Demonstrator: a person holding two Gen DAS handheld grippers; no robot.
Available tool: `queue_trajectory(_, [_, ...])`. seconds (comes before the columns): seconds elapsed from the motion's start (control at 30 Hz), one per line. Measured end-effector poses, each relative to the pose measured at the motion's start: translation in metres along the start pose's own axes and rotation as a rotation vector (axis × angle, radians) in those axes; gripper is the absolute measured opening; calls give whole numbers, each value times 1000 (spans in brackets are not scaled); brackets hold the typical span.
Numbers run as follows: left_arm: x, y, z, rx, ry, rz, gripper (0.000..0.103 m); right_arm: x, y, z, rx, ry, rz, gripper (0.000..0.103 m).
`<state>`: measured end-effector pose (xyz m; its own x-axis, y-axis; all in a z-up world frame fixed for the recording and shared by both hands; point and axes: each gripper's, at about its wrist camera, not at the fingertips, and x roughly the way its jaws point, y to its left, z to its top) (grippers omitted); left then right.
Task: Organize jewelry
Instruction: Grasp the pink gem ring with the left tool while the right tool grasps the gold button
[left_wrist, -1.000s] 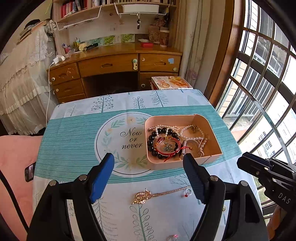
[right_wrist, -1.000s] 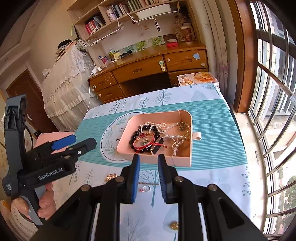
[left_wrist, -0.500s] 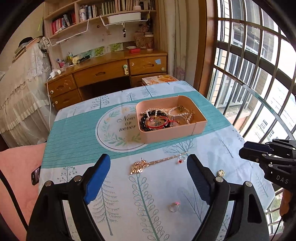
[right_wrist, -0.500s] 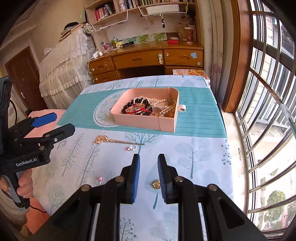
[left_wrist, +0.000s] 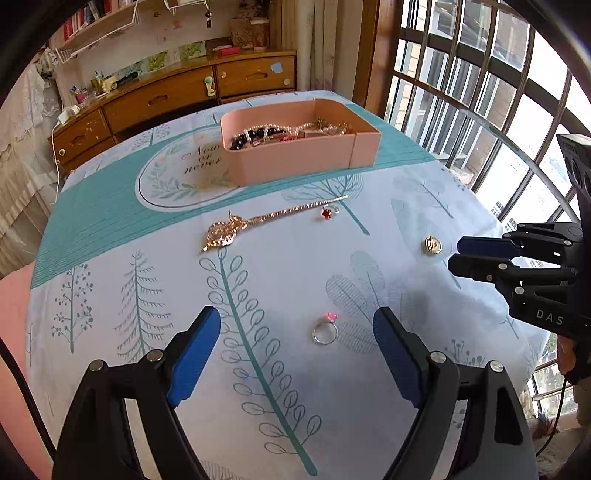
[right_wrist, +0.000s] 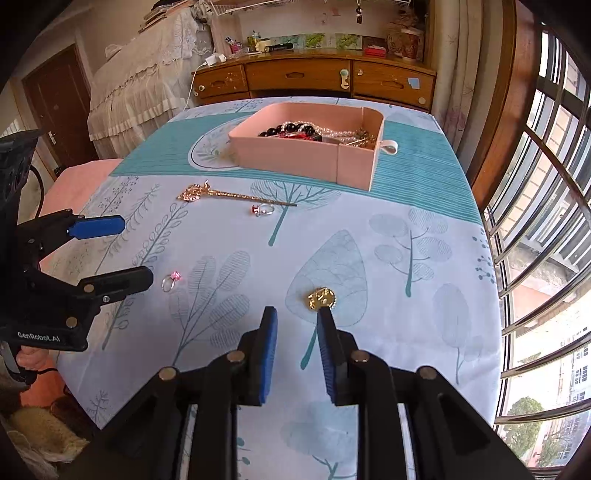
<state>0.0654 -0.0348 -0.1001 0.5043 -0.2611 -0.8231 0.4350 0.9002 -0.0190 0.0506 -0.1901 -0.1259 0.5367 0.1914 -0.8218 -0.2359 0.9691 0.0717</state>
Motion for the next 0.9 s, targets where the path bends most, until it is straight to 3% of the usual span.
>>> queue_trajectory(0.17, [14,-6,-5,22,26,8,83,9,-4,-5,8,-3,9,26])
queue_trajectory(0.43, [25,-17,-1,82,46,-2,61,20,-12,0,-2,-19,-12,26])
queue_trajectory(0.67, [31,-11,0,79,66,-7,58,29,-7,7,-84,-45,-50,26])
queue_trajectory(0.9, [33,-9,2,90,76,-43,47,28,-7,4,-101,-73,-40,25])
